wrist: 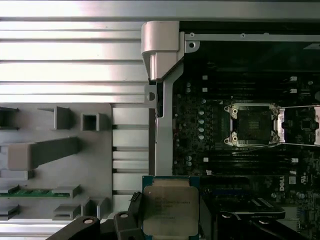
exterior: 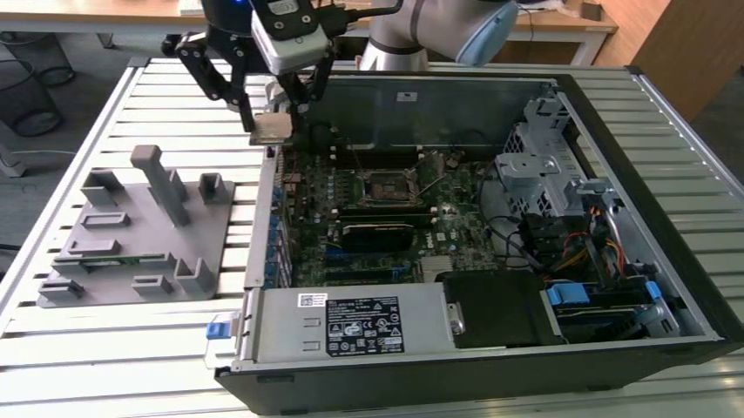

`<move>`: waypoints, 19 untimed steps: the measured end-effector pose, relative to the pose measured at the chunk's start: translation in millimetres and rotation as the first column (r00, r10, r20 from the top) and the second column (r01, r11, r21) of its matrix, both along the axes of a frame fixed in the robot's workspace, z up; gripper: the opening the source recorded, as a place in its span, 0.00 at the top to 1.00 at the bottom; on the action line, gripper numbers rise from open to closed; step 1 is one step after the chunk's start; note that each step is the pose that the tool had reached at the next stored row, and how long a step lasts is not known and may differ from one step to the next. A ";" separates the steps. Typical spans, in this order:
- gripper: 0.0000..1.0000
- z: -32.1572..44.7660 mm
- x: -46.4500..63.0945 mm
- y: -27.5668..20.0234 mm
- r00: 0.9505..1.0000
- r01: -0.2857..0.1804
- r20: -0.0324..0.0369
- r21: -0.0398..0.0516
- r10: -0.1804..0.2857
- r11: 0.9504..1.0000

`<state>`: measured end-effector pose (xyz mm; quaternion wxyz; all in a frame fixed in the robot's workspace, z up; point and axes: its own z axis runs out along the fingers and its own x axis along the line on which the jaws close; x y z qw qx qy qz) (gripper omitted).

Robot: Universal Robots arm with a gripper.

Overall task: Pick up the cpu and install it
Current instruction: 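Pick up the cpu and move it towards the insertion slot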

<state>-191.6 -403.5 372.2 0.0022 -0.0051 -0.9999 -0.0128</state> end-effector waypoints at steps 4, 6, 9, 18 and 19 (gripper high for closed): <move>0.46 0.0 9.0 0.1 1.000 0.000 0.000 0.000 0.000 1.000; 0.46 0.0 13.5 0.3 1.000 0.000 0.000 0.000 0.000 1.000; 0.46 -0.1 20.4 0.4 1.000 0.000 0.000 0.000 0.000 1.000; 0.46 -0.2 42.5 1.5 1.000 0.000 0.000 0.000 0.000 1.000; 0.46 -0.2 44.6 1.7 1.000 0.000 0.000 0.000 0.000 1.000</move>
